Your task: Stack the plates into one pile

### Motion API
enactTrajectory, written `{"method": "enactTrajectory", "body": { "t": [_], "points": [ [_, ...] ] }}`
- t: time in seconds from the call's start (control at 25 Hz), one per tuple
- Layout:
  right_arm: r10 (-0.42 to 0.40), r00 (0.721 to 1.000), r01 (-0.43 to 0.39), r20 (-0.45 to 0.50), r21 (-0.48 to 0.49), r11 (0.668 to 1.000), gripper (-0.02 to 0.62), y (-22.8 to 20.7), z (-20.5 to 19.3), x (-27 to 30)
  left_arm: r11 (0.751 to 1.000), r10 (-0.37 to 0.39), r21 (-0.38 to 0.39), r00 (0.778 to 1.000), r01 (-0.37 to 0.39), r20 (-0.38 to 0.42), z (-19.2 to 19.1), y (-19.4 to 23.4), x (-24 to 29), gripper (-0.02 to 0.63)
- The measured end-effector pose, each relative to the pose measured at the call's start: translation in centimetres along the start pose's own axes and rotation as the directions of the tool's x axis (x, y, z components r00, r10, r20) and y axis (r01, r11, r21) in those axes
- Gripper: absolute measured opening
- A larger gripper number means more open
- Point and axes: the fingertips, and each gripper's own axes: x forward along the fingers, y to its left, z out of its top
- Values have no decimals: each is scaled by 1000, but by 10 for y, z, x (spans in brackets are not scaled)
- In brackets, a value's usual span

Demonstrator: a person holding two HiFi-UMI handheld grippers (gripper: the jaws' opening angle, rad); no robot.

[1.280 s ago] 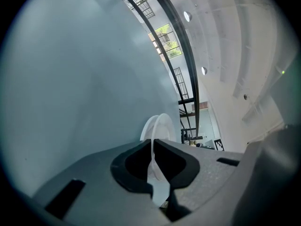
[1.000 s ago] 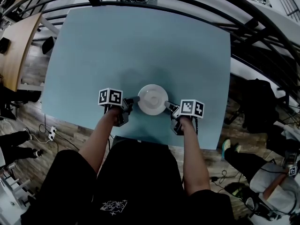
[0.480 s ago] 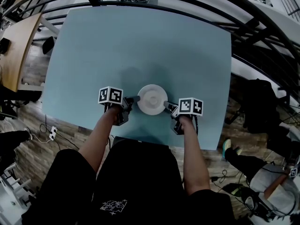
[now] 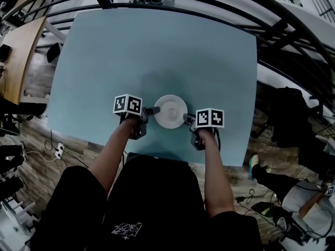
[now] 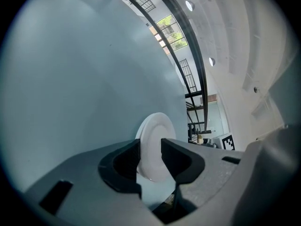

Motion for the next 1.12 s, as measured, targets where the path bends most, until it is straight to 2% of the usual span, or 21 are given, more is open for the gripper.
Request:
{"method": "enactTrajectory", "body": {
  "t": [0.2,0.6,0.84,1.12],
  "points": [
    [-12,1000,12,4,-8,1000,40,-1,0,0,999,27,19,1000,-27,-6,0,-2,-2,130],
    [85,995,-90,51,92,992,28,-2,-4,-5,1000,10,-2,1000,-10,29,0,0,-6,130],
    [72,996,-75,52,65,995,28,2,-3,-6,1000,20,7,999,-20,49,1,-2,-7,130],
    [11,993,-13,114,17,1000,29,1,4,-10,1000,6,15,996,-8,88,1,-3,-7,130]
  ]
}}
